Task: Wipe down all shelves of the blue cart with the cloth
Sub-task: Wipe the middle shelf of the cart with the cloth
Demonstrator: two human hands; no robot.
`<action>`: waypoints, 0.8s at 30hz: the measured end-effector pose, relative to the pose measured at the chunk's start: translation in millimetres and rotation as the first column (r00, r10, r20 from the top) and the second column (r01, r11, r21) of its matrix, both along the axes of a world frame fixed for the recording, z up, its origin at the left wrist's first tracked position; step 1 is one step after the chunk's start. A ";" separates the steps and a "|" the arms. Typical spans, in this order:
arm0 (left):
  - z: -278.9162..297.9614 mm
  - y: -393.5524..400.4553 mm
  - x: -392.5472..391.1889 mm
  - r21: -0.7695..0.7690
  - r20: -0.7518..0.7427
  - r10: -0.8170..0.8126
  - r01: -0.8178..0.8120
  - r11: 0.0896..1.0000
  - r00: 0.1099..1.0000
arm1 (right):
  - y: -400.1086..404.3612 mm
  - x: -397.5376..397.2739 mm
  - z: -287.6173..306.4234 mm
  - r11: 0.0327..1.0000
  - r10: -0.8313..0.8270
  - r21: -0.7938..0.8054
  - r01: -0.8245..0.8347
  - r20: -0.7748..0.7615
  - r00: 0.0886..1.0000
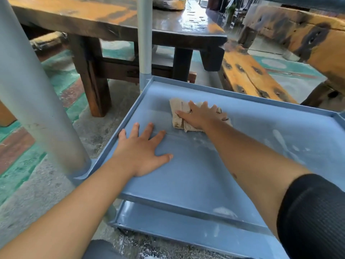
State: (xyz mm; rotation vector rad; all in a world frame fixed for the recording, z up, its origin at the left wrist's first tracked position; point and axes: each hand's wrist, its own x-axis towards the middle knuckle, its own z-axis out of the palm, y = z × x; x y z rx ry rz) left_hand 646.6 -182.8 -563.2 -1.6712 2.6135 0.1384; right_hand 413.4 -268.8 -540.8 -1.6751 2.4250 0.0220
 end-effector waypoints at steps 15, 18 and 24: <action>-0.5 3.4 -0.6 -0.001 -0.014 0.022 -0.022 1.000 1.000 | 108.1 29.2 -3.7 0.995 0.079 0.056 -0.080 0.017 0.997; 0.2 4.5 -0.8 0.009 0.005 0.018 -0.018 1.000 1.000 | 126.5 34.2 -5.1 0.993 0.101 0.064 -0.101 0.005 0.995; -0.7 6.5 1.5 0.005 -0.023 0.026 -0.026 1.000 0.999 | 170.3 38.1 -7.2 0.980 0.188 0.067 -0.188 0.004 0.982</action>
